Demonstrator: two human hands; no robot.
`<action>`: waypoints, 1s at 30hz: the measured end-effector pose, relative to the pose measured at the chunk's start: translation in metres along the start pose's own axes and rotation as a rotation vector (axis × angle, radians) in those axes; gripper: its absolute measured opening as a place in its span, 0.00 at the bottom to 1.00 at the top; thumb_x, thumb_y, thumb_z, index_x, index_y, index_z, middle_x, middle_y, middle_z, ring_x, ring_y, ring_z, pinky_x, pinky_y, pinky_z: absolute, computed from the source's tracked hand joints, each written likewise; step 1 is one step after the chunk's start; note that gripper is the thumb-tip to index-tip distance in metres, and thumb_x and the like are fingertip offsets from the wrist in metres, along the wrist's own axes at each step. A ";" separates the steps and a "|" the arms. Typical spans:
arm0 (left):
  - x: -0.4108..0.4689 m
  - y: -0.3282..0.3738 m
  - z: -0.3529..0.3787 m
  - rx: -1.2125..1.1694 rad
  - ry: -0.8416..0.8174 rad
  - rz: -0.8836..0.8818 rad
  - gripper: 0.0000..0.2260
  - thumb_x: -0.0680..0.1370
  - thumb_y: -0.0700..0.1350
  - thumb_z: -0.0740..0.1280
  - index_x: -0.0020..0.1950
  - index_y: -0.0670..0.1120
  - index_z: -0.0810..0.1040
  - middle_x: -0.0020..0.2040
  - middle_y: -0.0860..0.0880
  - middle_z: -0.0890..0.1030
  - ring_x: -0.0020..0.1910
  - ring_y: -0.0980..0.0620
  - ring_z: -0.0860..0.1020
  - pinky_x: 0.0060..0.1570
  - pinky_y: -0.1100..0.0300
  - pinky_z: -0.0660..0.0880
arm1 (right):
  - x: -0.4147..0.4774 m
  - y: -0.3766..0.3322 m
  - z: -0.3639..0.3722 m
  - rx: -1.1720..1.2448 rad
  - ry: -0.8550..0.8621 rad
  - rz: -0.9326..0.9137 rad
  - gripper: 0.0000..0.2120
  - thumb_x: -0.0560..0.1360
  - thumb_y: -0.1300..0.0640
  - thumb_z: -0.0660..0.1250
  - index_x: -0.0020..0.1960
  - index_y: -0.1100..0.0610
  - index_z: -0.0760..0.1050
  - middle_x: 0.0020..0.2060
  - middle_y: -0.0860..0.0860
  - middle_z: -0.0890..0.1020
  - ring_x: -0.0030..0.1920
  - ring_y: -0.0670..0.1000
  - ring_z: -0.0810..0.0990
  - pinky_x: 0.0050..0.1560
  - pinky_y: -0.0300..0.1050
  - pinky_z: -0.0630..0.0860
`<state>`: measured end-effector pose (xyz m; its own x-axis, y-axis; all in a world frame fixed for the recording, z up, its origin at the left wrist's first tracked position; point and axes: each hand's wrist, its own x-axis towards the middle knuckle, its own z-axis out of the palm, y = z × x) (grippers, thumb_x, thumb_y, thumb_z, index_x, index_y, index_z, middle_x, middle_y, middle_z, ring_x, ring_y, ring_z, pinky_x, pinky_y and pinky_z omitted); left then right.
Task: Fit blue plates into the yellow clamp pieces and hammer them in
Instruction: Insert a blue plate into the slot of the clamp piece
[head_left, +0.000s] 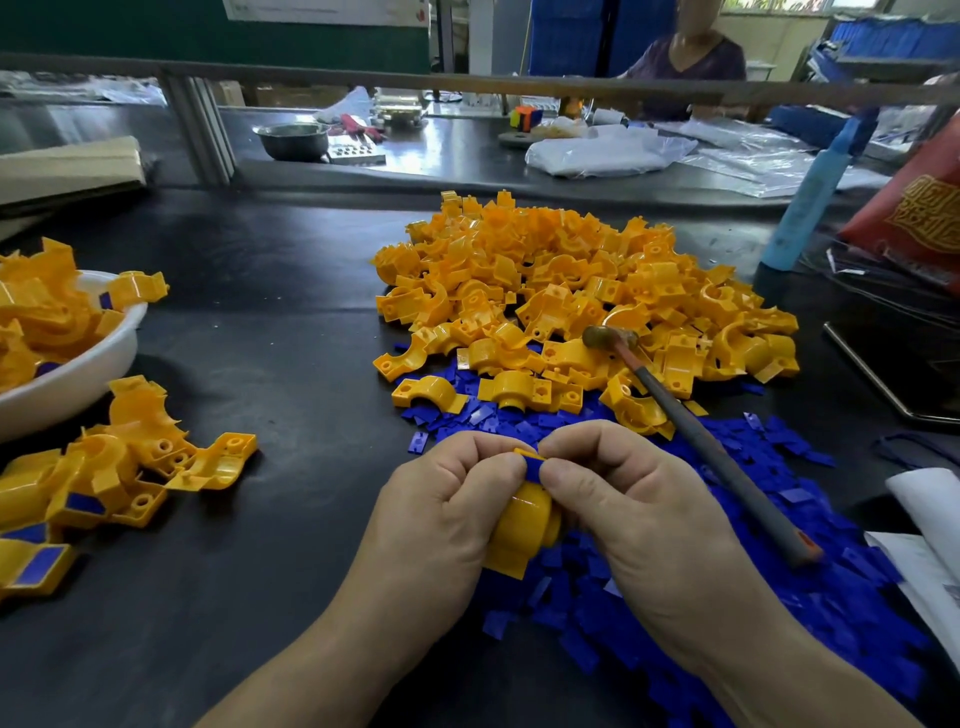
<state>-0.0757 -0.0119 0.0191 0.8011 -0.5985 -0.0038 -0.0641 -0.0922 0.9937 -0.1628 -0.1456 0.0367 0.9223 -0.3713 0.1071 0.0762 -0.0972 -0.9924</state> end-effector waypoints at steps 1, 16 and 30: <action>0.000 0.000 0.000 0.013 -0.002 -0.001 0.08 0.80 0.53 0.63 0.48 0.63 0.82 0.43 0.55 0.84 0.43 0.55 0.82 0.40 0.58 0.81 | -0.001 0.000 0.000 -0.014 0.007 -0.014 0.08 0.68 0.48 0.67 0.46 0.45 0.80 0.41 0.48 0.83 0.42 0.48 0.82 0.40 0.39 0.80; 0.004 0.009 -0.007 0.089 0.082 -0.052 0.06 0.77 0.57 0.65 0.48 0.64 0.82 0.42 0.55 0.84 0.43 0.51 0.83 0.40 0.49 0.83 | -0.001 -0.007 -0.003 -0.543 0.055 -0.202 0.05 0.73 0.43 0.61 0.48 0.37 0.74 0.45 0.39 0.78 0.47 0.40 0.78 0.42 0.32 0.77; 0.035 -0.010 -0.075 0.902 0.302 -0.221 0.17 0.77 0.62 0.63 0.61 0.56 0.80 0.55 0.53 0.82 0.52 0.52 0.79 0.54 0.51 0.77 | 0.023 0.015 -0.094 -1.451 0.310 0.303 0.19 0.76 0.43 0.59 0.66 0.44 0.65 0.48 0.46 0.77 0.46 0.49 0.74 0.41 0.44 0.72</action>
<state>-0.0026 0.0275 0.0175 0.9605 -0.2771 -0.0260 -0.2248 -0.8276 0.5144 -0.1759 -0.2422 0.0297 0.7060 -0.6998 0.1085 -0.6955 -0.7141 -0.0799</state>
